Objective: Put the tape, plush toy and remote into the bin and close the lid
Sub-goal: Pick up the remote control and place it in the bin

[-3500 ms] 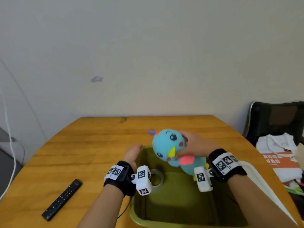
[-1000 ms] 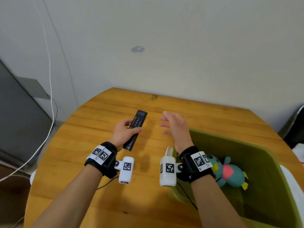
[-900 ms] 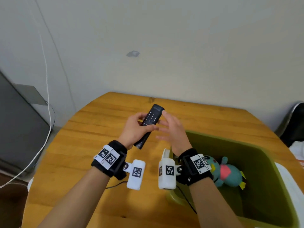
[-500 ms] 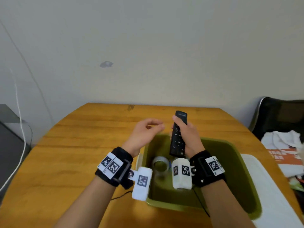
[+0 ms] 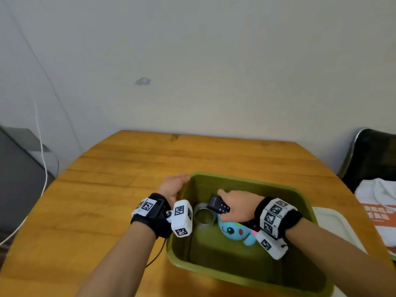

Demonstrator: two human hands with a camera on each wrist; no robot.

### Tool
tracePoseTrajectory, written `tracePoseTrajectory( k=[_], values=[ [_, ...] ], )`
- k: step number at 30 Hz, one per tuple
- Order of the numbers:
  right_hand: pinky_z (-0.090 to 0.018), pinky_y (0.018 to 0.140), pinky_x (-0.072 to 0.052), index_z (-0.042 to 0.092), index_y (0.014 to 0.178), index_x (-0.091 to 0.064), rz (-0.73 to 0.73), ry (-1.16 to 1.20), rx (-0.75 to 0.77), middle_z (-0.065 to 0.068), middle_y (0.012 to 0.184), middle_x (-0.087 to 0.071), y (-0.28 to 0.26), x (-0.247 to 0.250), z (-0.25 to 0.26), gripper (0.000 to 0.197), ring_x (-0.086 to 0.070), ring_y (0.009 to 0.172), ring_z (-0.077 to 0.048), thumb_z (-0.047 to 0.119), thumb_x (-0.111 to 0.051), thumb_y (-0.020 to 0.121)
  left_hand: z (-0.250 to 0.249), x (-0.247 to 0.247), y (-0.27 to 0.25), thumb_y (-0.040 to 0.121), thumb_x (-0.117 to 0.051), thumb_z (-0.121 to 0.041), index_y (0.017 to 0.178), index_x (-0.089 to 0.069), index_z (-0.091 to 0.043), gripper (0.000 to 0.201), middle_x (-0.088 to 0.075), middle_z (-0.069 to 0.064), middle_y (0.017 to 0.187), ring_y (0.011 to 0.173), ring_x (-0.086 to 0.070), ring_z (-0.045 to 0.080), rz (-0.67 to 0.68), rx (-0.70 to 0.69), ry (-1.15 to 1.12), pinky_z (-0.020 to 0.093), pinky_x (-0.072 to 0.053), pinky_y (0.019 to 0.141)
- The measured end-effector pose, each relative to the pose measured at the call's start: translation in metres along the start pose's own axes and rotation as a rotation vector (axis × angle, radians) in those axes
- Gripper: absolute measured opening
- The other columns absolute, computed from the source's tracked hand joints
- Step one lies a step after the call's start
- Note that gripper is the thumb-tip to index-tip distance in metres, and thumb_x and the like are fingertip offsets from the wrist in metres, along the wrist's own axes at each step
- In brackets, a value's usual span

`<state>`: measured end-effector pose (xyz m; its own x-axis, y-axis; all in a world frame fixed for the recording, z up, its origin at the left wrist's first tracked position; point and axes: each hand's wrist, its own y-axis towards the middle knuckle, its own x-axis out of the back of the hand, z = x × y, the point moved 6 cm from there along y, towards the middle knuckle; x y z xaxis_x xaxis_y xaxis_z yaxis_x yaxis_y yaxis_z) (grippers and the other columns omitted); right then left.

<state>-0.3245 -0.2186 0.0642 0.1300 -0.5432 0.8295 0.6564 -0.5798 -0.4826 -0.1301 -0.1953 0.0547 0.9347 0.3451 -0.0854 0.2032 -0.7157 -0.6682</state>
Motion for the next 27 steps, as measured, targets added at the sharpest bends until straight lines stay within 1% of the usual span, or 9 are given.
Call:
tracePoseTrajectory(
  k=[2, 5, 8, 11, 13, 17, 21, 25, 27],
  values=[
    [-0.028, 0.050, -0.041, 0.013, 0.122, -0.038, 0.092, -0.069, 0.047, 0.000, 0.080, -0.058, 0.009, -0.023, 0.004, 0.053, -0.057, 0.065, -0.020, 0.043, -0.065, 0.089, 0.004, 0.001, 0.003, 0.099, -0.058, -0.007, 0.133, -0.060, -0.007, 0.034, -0.066, 0.023, 0.126, 0.112, -0.063, 0.037, -0.037, -0.044, 0.001, 0.052, -0.052, 0.098],
    [-0.033, 0.060, -0.047, 0.008, 0.127, -0.042, 0.156, -0.178, 0.097, -0.011, 0.095, -0.067, 0.022, -0.053, 0.012, 0.057, -0.064, 0.078, -0.028, 0.043, -0.067, 0.089, 0.012, -0.001, 0.008, 0.101, -0.055, -0.006, 0.141, -0.057, -0.006, 0.040, -0.065, 0.026, 0.129, 0.109, -0.064, 0.038, -0.043, -0.083, -0.014, 0.054, -0.052, 0.097],
    [-0.034, 0.065, -0.056, 0.009, 0.098, -0.065, 0.225, -0.279, 0.144, -0.007, 0.083, -0.068, 0.032, -0.079, 0.022, 0.041, -0.063, 0.071, -0.025, 0.050, -0.066, 0.088, 0.015, 0.000, 0.009, 0.103, -0.052, -0.008, 0.140, -0.058, -0.007, 0.038, -0.066, 0.027, 0.126, 0.096, -0.066, 0.033, -0.073, -0.141, -0.002, 0.046, -0.057, 0.085],
    [-0.033, 0.065, -0.057, 0.012, 0.091, -0.073, 0.232, -0.390, 0.220, -0.009, 0.081, -0.072, 0.039, -0.097, 0.030, 0.044, -0.068, 0.073, -0.030, 0.054, -0.068, 0.081, 0.017, 0.000, 0.009, 0.102, -0.054, -0.008, 0.141, -0.057, -0.005, 0.039, -0.063, 0.025, 0.133, 0.116, -0.063, 0.037, -0.085, -0.149, 0.010, 0.051, -0.051, 0.101],
    [-0.032, 0.066, -0.056, 0.013, 0.091, -0.072, 0.229, -0.440, 0.254, -0.011, 0.084, -0.073, 0.044, -0.106, 0.032, 0.039, -0.070, 0.077, -0.032, 0.050, -0.071, 0.079, 0.017, 0.001, 0.010, 0.102, -0.054, -0.008, 0.141, -0.056, -0.004, 0.039, -0.061, 0.023, 0.137, 0.126, -0.058, 0.039, -0.087, -0.136, 0.012, 0.053, -0.046, 0.107],
    [-0.039, 0.072, -0.061, 0.014, 0.091, -0.072, 0.244, -0.492, 0.245, -0.010, 0.085, -0.073, 0.054, -0.122, 0.029, 0.041, -0.071, 0.078, -0.033, 0.052, -0.075, 0.074, 0.018, 0.002, 0.014, 0.102, -0.054, -0.008, 0.137, -0.060, -0.005, 0.035, -0.066, 0.023, 0.129, 0.115, -0.063, 0.037, -0.102, -0.163, 0.005, 0.050, -0.050, 0.102],
    [-0.036, 0.070, -0.058, 0.010, 0.098, -0.071, 0.240, -0.502, 0.222, -0.012, 0.092, -0.072, 0.056, -0.132, 0.029, 0.045, -0.070, 0.081, -0.034, 0.050, -0.077, 0.079, 0.021, 0.002, 0.019, 0.101, -0.055, -0.008, 0.135, -0.062, -0.006, 0.034, -0.067, 0.025, 0.128, 0.115, -0.064, 0.037, -0.103, -0.190, -0.013, 0.054, -0.049, 0.104],
    [-0.035, 0.066, -0.055, 0.011, 0.087, -0.066, 0.236, -0.514, 0.224, -0.011, 0.085, -0.070, 0.056, -0.137, 0.030, 0.045, -0.064, 0.072, -0.032, 0.055, -0.074, 0.081, 0.021, 0.001, 0.023, 0.102, -0.053, -0.006, 0.133, -0.063, -0.004, 0.032, -0.068, 0.024, 0.125, 0.104, -0.064, 0.033, -0.095, -0.217, -0.032, 0.051, -0.050, 0.101],
    [-0.034, 0.063, -0.053, 0.013, 0.081, -0.060, 0.222, -0.504, 0.236, -0.009, 0.076, -0.060, 0.056, -0.137, 0.029, 0.045, -0.055, 0.065, -0.030, 0.055, -0.072, 0.082, 0.021, 0.001, 0.025, 0.102, -0.054, -0.007, 0.134, -0.062, -0.003, 0.033, -0.067, 0.025, 0.126, 0.102, -0.063, 0.031, -0.096, -0.224, -0.028, 0.051, -0.051, 0.100]
  ],
)
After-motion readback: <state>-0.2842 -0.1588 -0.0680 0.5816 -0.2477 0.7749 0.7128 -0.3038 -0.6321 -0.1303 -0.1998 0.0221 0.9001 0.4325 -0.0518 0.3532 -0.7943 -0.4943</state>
